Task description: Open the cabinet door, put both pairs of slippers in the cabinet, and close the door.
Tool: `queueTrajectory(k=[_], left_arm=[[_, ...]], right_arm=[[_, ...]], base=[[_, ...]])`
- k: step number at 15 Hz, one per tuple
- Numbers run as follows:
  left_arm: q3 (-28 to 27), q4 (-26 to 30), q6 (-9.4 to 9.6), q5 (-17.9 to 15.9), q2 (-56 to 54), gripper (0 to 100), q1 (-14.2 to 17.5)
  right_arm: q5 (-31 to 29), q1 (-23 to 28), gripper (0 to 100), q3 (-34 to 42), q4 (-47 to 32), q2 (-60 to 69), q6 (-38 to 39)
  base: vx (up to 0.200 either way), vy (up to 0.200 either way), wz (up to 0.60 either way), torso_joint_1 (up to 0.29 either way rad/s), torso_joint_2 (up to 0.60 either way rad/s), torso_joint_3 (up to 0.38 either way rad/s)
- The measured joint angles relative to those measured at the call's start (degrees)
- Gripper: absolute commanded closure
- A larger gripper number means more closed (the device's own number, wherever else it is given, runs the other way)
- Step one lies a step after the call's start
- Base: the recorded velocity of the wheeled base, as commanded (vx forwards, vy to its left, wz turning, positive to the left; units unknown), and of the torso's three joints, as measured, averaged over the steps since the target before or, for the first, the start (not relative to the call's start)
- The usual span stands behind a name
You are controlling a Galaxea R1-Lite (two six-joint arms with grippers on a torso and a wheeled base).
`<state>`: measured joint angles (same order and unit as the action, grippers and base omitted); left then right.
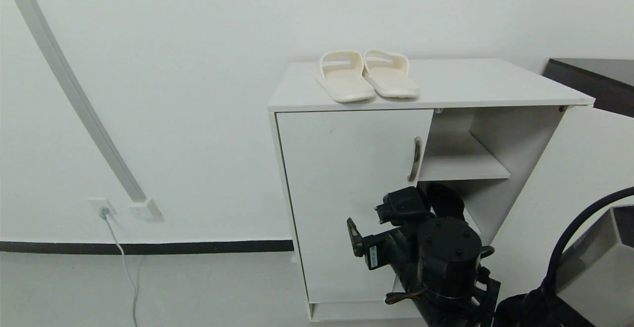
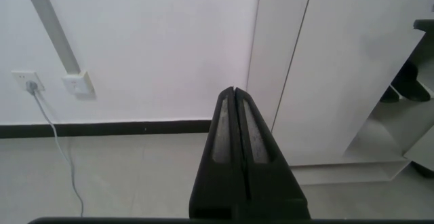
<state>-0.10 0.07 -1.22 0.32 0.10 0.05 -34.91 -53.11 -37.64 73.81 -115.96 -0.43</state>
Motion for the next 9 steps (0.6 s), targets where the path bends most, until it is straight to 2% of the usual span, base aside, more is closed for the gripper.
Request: queueTrajectory(k=[9], left_arm=[[0.0,0.0,0.0,0.0,0.0,100,0.0]], right_arm=[[-0.1,0.0,0,0.0,0.0,0.2,0.0]], base=[[0.0,0.0,0.0,0.178,-0.49,-0.318]])
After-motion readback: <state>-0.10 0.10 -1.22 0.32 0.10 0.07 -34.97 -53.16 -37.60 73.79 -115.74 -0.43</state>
